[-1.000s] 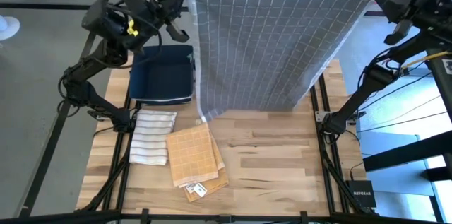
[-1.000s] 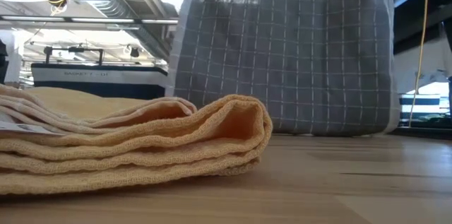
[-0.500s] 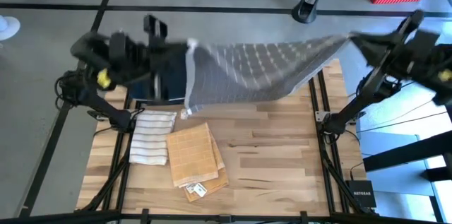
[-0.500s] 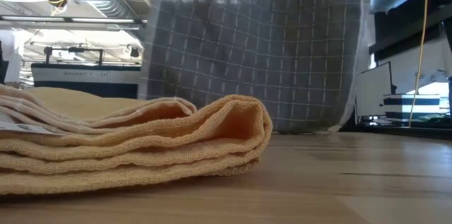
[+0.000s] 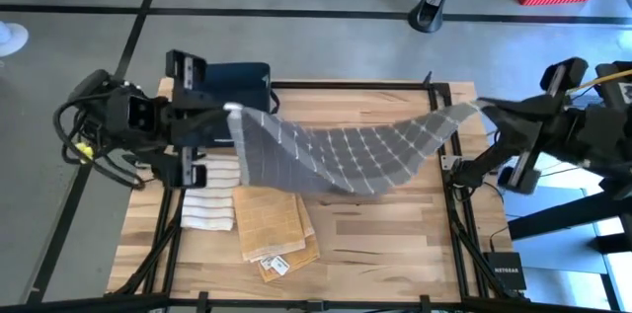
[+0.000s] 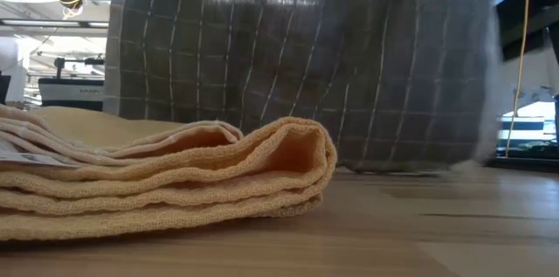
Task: Fold towel
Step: Fold the gray pattern towel
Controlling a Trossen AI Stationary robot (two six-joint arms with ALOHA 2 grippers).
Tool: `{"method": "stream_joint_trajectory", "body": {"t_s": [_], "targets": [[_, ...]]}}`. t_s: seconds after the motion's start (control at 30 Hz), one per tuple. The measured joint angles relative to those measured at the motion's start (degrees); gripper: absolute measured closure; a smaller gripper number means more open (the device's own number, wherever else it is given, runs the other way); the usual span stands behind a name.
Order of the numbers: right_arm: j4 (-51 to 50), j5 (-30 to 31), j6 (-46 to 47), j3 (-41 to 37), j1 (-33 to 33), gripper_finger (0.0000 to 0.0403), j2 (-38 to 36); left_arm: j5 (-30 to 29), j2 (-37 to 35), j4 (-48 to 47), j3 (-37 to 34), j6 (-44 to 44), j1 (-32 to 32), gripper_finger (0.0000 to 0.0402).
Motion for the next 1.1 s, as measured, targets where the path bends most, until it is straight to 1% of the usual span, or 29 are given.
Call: {"method": "stream_joint_trajectory", "body": {"t_s": [0.1, 0.2, 0.3, 0.37, 0.43, 0.53, 0.67, 0.8, 0.87, 1.0, 1.1], "targets": [[3.24, -6.48, -2.18, -0.01, -0.02, 0.0401, -0.19, -3.42, 0.0, 1.16, 0.0, 2.21, 0.12, 0.0396], [10.01, -11.51, -3.72, 0.21, 0.0, 0.0401, -0.62, -3.7, -0.08, 1.75, 0.0, 2.39, 0.2, 0.0396], [16.06, -15.08, -6.53, 0.2, 0.07, 0.04, -0.56, -3.58, -0.15, 3.26, 0.0, 2.0, 0.19, 0.0396], [18.74, -17.03, -6.42, 0.12, 0.07, 0.04, -0.43, -3.61, -0.15, 5.54, 0.0, 1.99, 0.07, 0.0396], [19.97, -18.08, -4.21, 0.1, 1.5, 0.04, -0.87, -3.67, -0.17, 7.73, 0.0, 0.81, -0.2, 0.0396], [19.9, -18.15, -0.02, 0.17, 5.96, 0.0399, -2.23, -3.27, -0.28, 8.41, 0.0, -4.3, -0.69, 0.0396], [20.26, -18.39, 0.87, 0.25, 10.76, 0.0399, -1.9, -2.58, -0.01, 8.1, 0.0, -8.42, -2.76, 0.0396], [20.54, -21.42, -0.77, 0.07, 13.15, 0.0398, -0.9, 2.77, 0.28, 10.44, -0.04, -8.39, -4.58, 0.0396], [21.31, -22.65, -1.38, -0.06, 14.54, 0.0398, -0.54, 4.26, 0.24, 12.23, -0.04, -8.4, -5.46, 0.0396], [22.48, -22.77, -1.93, 0.2, 17.88, 0.0398, -0.89, 4.47, 0.24, 12.91, -0.04, -7.91, -7.58, 0.0396], [22.57, -22.39, -1.95, 0.21, 18.95, 0.0398, -0.39, 4.7, 0.65, 12.91, -0.07, -7.87, -8.54, 0.0396]]}}
